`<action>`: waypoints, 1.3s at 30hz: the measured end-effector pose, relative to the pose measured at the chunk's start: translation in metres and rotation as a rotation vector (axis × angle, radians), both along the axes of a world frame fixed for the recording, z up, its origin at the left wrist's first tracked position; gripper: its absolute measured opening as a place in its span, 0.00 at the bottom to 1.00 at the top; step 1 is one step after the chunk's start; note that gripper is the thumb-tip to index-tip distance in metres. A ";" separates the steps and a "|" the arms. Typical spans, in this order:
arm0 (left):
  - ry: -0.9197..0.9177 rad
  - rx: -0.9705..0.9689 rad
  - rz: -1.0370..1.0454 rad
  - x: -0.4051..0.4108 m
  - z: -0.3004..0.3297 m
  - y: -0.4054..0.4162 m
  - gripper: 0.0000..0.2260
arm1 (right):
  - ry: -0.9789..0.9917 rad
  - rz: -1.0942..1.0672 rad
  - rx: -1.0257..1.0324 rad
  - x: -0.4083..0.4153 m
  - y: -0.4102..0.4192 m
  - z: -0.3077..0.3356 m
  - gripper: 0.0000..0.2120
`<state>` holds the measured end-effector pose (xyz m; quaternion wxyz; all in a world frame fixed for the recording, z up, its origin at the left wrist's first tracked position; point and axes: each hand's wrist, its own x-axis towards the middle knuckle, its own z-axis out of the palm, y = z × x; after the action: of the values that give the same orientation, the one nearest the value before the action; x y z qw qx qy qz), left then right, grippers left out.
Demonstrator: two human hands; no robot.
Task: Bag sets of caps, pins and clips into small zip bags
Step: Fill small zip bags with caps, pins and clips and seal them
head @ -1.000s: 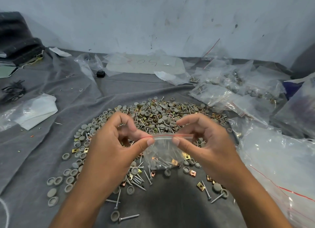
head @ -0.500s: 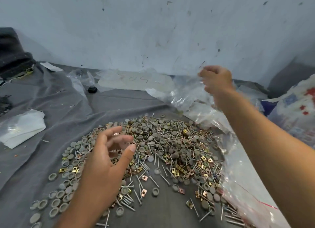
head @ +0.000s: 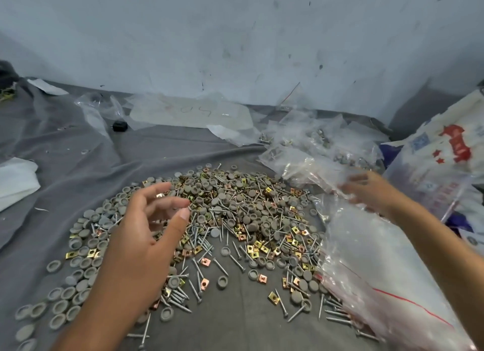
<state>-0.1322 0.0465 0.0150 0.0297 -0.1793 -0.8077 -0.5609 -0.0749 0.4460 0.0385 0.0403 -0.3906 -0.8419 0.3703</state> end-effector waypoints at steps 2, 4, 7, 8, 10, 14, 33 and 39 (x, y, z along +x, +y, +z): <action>0.011 -0.014 -0.001 0.000 0.000 0.000 0.20 | -0.257 0.185 0.281 0.046 -0.011 -0.010 0.37; 0.004 -0.007 -0.001 0.000 -0.001 0.000 0.19 | -0.441 0.237 0.423 0.089 -0.025 -0.030 0.43; -0.006 0.003 -0.018 0.001 -0.001 0.000 0.19 | -0.362 0.242 0.498 0.120 -0.042 -0.050 0.28; -0.008 0.001 -0.024 0.002 0.000 0.001 0.20 | -0.295 0.222 0.516 0.122 -0.045 -0.052 0.18; -0.009 -0.004 -0.027 0.005 0.000 0.002 0.21 | -0.175 0.151 0.501 0.119 -0.046 -0.046 0.10; -0.022 -0.007 -0.038 0.006 0.000 0.007 0.21 | -0.315 0.163 0.438 0.125 -0.043 -0.040 0.29; 0.008 -0.014 -0.110 0.016 0.004 0.026 0.18 | 0.019 0.060 0.396 0.137 -0.038 -0.032 0.09; -0.022 0.046 -0.191 0.019 0.005 0.028 0.15 | 0.536 0.217 -0.336 0.093 -0.097 0.034 0.13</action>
<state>-0.1127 0.0746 0.0196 -0.0286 -0.2485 -0.7740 -0.5816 0.0179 0.3486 0.0728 0.1559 -0.1887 -0.7651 0.5956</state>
